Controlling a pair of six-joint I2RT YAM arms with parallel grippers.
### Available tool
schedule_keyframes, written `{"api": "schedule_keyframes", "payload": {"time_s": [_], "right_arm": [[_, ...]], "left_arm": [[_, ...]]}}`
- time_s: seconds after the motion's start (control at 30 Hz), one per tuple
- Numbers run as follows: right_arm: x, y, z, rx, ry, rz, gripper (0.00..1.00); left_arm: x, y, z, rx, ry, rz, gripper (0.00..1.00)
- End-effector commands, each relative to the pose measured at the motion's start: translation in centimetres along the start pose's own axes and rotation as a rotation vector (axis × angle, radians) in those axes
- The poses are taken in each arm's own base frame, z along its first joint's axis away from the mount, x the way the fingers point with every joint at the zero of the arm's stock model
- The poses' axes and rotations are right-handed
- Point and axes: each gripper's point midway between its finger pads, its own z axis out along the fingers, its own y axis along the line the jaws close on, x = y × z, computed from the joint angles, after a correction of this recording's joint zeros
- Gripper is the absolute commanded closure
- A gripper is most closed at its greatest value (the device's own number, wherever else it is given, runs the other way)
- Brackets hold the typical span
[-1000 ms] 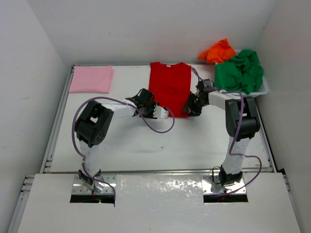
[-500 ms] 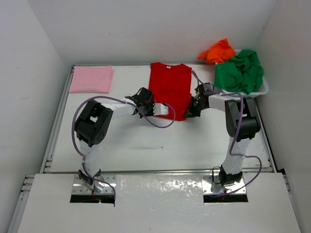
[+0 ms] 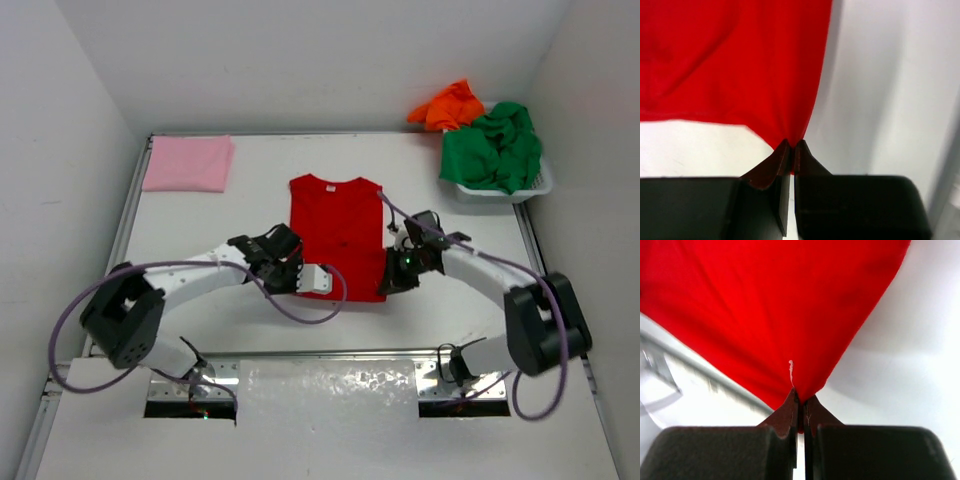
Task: Fold and stack the t-shirts
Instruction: Grab one side of the 2/3 rectangular tshirt with both arms
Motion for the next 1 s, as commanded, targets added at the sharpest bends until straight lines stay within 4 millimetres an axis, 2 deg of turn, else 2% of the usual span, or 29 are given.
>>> {"api": "schedule_keyframes", "payload": {"time_s": [0.0,0.07,0.1,0.13,0.17,0.2,0.23,0.3,0.33,0.37,0.4,0.47,0.5,0.53,0.57,0.6,0.63,0.67,0.73,0.77,0.83,0.87,0.93,0.97], "right_arm": [[5.0,-0.4,-1.8,0.043,0.062,-0.038,1.00],[7.3,-0.3,-2.2,0.065,0.092,-0.040,1.00],[7.6,0.4,-2.7,0.052,0.067,-0.040,1.00],[7.8,0.8,-2.9,0.044,0.065,-0.044,1.00],[8.4,1.4,-3.2,0.037,0.075,-0.060,1.00],[8.3,1.9,-3.7,0.027,0.063,-0.059,1.00],[7.6,2.7,-4.3,0.015,0.049,-0.066,1.00],[7.0,3.6,-5.2,0.016,0.059,-0.069,1.00],[5.0,5.1,-6.4,0.000,0.021,-0.096,1.00],[4.4,5.2,-6.9,0.023,0.024,-0.098,1.00],[2.3,6.4,-7.6,0.020,0.006,-0.128,1.00],[0.3,6.6,-8.2,0.014,0.003,-0.111,1.00],[-0.8,6.7,-8.4,0.003,-0.007,-0.106,1.00],[-2.6,7.2,-8.4,-0.011,-0.021,-0.098,1.00],[-4.2,7.0,-8.7,-0.024,-0.049,-0.082,1.00],[-5.3,6.8,-8.8,-0.017,-0.061,-0.088,1.00],[-7.2,6.7,-8.7,-0.010,-0.076,-0.081,1.00],[-8.2,6.7,-8.5,-0.010,-0.079,-0.084,1.00],[-10.0,7.2,-8.2,-0.023,-0.092,-0.087,1.00],[-10.8,6.7,-7.0,-0.026,-0.076,-0.070,1.00],[-11.8,6.5,-6.3,-0.034,-0.070,-0.049,1.00],[-12.1,5.8,-5.5,-0.022,-0.052,-0.029,1.00],[-13.2,5.0,-5.4,-0.010,-0.071,-0.010,1.00],[-13.3,4.6,-5.3,-0.009,-0.075,0.002,1.00]], "left_arm": [[2.5,-4.5,-3.2,0.090,0.065,-0.072,1.00],[3.2,-6.5,-4.5,0.145,0.081,-0.084,1.00],[2.6,-7.4,-5.8,0.161,0.056,-0.081,1.00],[2.6,-8.1,-6.3,0.175,0.050,-0.082,1.00],[1.7,-8.0,-7.2,0.168,0.025,-0.082,1.00],[1.2,-8.7,-8.3,0.188,0.002,-0.087,1.00],[0.0,-8.0,-9.4,0.169,-0.033,-0.083,1.00],[-0.8,-7.5,-10.8,0.150,-0.048,-0.105,1.00],[-1.9,-6.3,-11.7,0.107,-0.077,-0.106,1.00],[-2.1,-5.4,-12.1,0.073,-0.082,-0.124,1.00],[-2.7,-3.4,-13.0,0.014,-0.117,-0.149,1.00],[-2.8,-1.0,-13.4,-0.017,-0.136,-0.203,1.00],[-1.8,1.1,-14.1,-0.056,-0.137,-0.275,1.00],[-2.3,3.2,-15.4,-0.101,-0.159,-0.295,1.00],[-1.3,4.7,-14.9,-0.097,-0.131,-0.353,1.00],[-1.3,5.8,-15.0,-0.109,-0.135,-0.373,1.00],[-1.8,7.1,-15.7,-0.134,-0.153,-0.378,1.00],[-1.7,7.9,-14.9,-0.116,-0.141,-0.404,1.00],[-2.3,9.8,-15.1,-0.139,-0.158,-0.414,1.00],[-2.1,10.7,-14.2,-0.129,-0.150,-0.440,1.00],[-2.0,13.1,-14.4,-0.177,-0.165,-0.467,1.00],[-1.4,14.3,-13.7,-0.182,-0.155,-0.502,1.00],[-1.5,16.3,-14.1,-0.220,-0.173,-0.527,1.00],[-0.9,17.2,-13.5,-0.219,-0.167,-0.557,1.00]]}}
